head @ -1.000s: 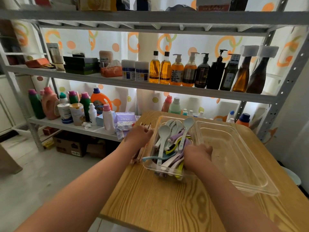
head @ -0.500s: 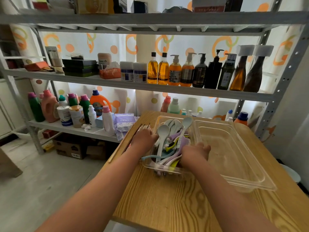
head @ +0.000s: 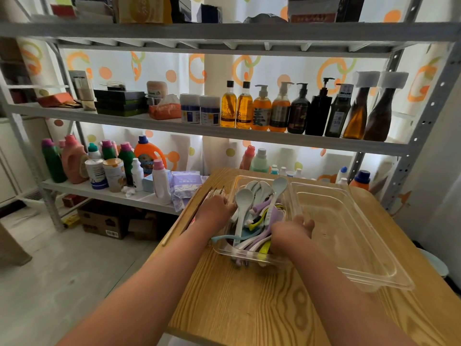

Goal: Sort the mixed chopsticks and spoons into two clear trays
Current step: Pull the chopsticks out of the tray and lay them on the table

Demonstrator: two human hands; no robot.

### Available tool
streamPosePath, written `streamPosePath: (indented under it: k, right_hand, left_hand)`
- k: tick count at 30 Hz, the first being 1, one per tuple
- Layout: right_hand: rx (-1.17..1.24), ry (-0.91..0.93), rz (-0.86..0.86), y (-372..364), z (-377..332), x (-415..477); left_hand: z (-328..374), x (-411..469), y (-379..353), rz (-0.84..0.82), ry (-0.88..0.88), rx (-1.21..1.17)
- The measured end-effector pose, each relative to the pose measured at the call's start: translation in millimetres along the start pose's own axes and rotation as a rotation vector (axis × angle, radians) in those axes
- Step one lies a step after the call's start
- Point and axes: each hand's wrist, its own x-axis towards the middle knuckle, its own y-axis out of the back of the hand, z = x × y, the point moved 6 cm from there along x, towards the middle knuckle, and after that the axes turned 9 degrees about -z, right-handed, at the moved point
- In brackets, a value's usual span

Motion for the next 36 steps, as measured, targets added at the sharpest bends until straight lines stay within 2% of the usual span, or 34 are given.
streamPosePath:
  k: [6,10,16,18,22,29,32,36]
  right_hand:
    - [0.029,-0.016,0.019,1,1,-10]
    - [0.056,-0.021,0.008,2,0,-13]
    - [0.106,-0.034,0.01,2,2,-13]
    - [0.103,-0.031,0.014,2,1,-12]
    - [0.111,-0.037,0.02,2,1,-13]
    - [0.079,-0.031,0.031,3,0,-16]
    - [0.084,-0.028,0.028,3,0,-16]
    - [0.115,-0.026,0.014,3,0,-15]
  left_hand:
    - [-7,4,-1,0.032,0.06,0.162]
    - [-15,0,4,-0.048,0.208,0.319]
    - [-58,5,11,-0.092,0.377,0.154]
    - [-72,12,4,-0.123,0.381,0.062]
    - [-64,3,4,-0.144,0.35,0.078]
    - [-56,19,7,-0.073,0.269,-0.067]
    - [-32,13,16,-0.041,0.193,-0.026]
    - [-14,13,0,-0.14,0.138,0.051]
